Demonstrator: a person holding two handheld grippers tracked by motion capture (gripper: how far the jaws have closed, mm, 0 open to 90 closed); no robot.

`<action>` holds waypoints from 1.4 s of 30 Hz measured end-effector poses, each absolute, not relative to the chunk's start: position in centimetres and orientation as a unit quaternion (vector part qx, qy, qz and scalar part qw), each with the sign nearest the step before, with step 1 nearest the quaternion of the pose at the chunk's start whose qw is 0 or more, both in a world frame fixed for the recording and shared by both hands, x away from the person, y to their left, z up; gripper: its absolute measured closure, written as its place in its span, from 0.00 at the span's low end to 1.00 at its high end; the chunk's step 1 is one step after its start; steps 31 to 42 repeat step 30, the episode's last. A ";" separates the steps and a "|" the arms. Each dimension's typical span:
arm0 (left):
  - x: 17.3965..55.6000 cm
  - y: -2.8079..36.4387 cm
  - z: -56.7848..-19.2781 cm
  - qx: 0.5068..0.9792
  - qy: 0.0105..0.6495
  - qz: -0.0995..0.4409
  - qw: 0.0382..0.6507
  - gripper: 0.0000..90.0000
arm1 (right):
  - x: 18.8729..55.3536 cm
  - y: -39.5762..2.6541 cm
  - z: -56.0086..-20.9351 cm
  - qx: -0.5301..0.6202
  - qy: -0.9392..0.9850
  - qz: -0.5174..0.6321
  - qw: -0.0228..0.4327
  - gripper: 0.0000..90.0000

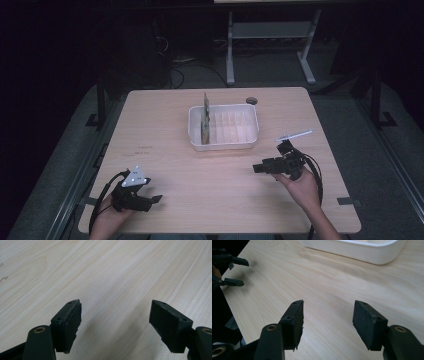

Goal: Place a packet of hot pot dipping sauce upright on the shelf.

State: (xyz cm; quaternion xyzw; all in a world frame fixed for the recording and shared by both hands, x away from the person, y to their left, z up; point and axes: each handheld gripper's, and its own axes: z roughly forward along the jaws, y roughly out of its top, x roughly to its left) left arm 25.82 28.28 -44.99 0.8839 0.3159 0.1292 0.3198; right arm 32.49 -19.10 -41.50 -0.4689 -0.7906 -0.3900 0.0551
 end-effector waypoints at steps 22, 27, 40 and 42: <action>25.8 28.3 -45.0 0.884 0.317 0.128 0.320 0.28 | 29.5 -20.6 -44.0 -0.476 -0.785 -0.393 0.056 0.46; 25.8 28.3 -45.0 0.884 0.317 0.128 0.319 0.28 | 28.5 -20.8 -44.5 -0.475 -0.786 -0.393 0.046 0.46; 25.9 28.2 -45.1 0.885 0.317 0.128 0.318 0.28 | 27.9 -20.9 -44.9 -0.475 -0.784 -0.397 0.044 0.46; 25.9 28.2 -45.1 0.885 0.317 0.128 0.318 0.28 | 27.9 -20.9 -44.9 -0.475 -0.784 -0.397 0.044 0.46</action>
